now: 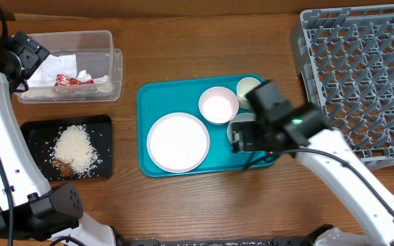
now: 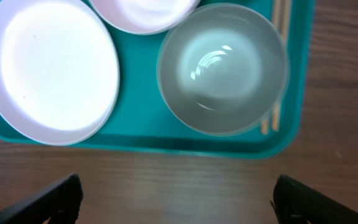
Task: Sort waste into correct bins and load items into the dishwasher
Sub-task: 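Grasp the rim of the pale green bowl with the right gripper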
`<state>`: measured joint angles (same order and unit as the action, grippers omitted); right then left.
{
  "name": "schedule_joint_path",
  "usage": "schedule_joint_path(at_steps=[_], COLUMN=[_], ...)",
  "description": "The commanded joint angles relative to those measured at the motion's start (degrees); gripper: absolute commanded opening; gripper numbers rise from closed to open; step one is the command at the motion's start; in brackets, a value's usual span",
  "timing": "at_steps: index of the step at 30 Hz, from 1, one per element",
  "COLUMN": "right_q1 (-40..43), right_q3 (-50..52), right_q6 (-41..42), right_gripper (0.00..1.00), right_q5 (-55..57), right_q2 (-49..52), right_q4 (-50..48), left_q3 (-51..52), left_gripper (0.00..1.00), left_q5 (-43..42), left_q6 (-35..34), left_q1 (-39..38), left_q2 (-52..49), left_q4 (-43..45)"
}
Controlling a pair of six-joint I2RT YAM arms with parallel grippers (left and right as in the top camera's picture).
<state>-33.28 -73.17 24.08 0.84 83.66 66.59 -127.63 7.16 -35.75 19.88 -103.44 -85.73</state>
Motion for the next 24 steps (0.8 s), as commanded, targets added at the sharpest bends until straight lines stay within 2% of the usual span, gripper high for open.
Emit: schedule_joint_path(at_steps=[1, 8, 10, 11, 12, 13, 14, 17, 21, 24], right_q1=[-1.79, -2.03, -2.03, -2.03, -2.25, -2.58, -2.97, -4.52, -5.51, -5.51], right_q3=[-1.20, -1.05, -1.03, -1.03, -1.03, -1.03, -0.96, -0.39, 0.90, 0.90], right_q6=[1.68, 1.70, 1.77, 2.19, 2.38, 2.29, 2.14, 1.25, 1.27, 1.29], right_gripper=[1.00, 1.00, 0.81, 0.77, 0.78, 0.85, 0.89, 0.88, 0.77, 0.65], right_q5=[0.48, 0.02, -0.09, -0.09, -0.11, 0.07, 0.66, 3.80, 7.82, 7.67], right_q2=[2.54, 6.23, 7.04, 7.39, 7.58, 7.89, 8.20, 9.75, 12.44, 15.06], right_q4=[-2.36, -7.45, -8.92, -9.46, -9.90, -10.12, -10.19, -10.40, -11.13, -12.13], left_q3=[0.04, 0.04, 0.04, 0.04, 0.04, 0.04, 0.04, 0.04, 0.04, 0.04], left_gripper=[1.00, 1.00, 1.00, 1.00, 1.00, 1.00, 1.00, 1.00, 1.00, 1.00], left_q5=[0.74, 0.74, 0.74, 0.74, 0.74, 0.74, 0.74, 0.74, 0.74, 0.74], left_q6=[1.07, 1.07, 1.07, 1.07, 1.07, 1.07, 1.07, 1.07, 1.07, 1.07], left_q1=[-0.02, -0.02, -0.02, -0.02, -0.02, -0.02, -0.02, -0.02, -0.02, -0.02], left_q2=[-0.50, -0.50, -0.50, -0.50, -0.50, -0.50, -0.50, -0.50, -0.50, -0.50], left_q4=[0.20, 0.22, 0.22, 0.22, 0.24, 0.22, 0.22, 0.24, 0.24, 0.24])
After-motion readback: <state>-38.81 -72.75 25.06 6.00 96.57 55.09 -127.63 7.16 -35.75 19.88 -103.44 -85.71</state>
